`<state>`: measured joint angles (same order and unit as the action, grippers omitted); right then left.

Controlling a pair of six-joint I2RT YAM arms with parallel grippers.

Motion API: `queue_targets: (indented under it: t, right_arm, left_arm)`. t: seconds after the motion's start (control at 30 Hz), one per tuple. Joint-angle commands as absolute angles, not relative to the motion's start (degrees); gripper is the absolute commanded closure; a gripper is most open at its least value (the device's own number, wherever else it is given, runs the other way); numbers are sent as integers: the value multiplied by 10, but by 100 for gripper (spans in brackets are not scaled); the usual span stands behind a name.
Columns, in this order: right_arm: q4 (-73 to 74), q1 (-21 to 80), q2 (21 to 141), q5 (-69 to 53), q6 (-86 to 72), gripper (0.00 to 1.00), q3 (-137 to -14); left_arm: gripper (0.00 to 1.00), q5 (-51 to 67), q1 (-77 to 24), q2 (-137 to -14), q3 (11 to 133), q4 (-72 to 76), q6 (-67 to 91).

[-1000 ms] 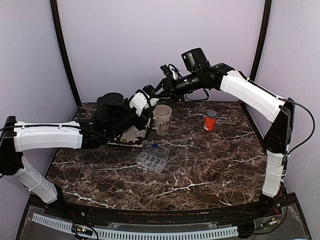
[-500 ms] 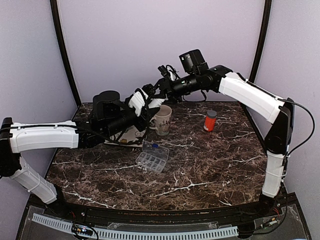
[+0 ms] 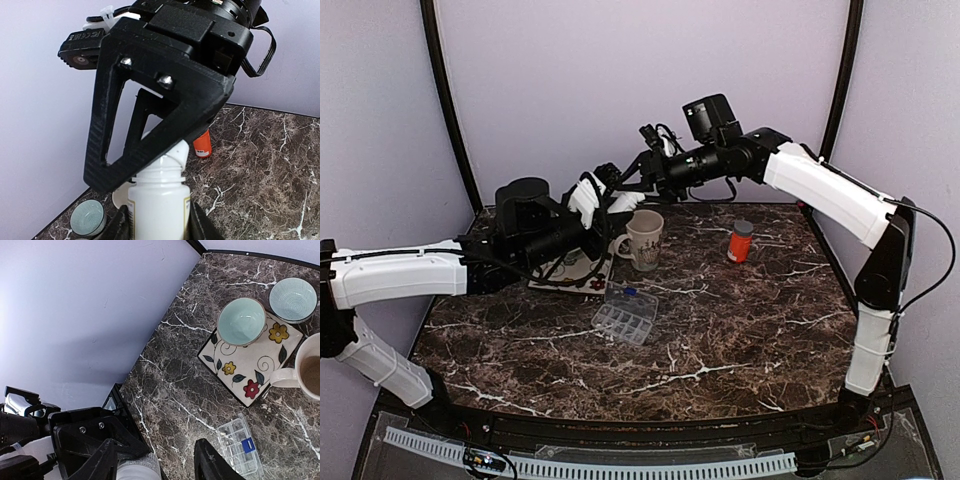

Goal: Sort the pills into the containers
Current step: Screw the lid of the pill bottle onto the pill bottle.

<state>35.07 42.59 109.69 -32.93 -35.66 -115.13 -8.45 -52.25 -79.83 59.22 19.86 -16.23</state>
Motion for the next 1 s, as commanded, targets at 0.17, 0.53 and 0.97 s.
queue_targets:
  t: [0.17, 0.53, 0.97]
  right_arm:
    - [334, 424, 1075, -318, -364, 46, -1149]
    - [326, 424, 1075, -319, -366, 45, -1149]
    - [329, 423, 1082, -316, -366, 44, -1173]
  left_arm:
    - [100, -89, -518, -768, 577, 211, -149]
    - [100, -83, -518, -773, 578, 211, -145]
    - [100, -79, -513, -773, 575, 214, -143]
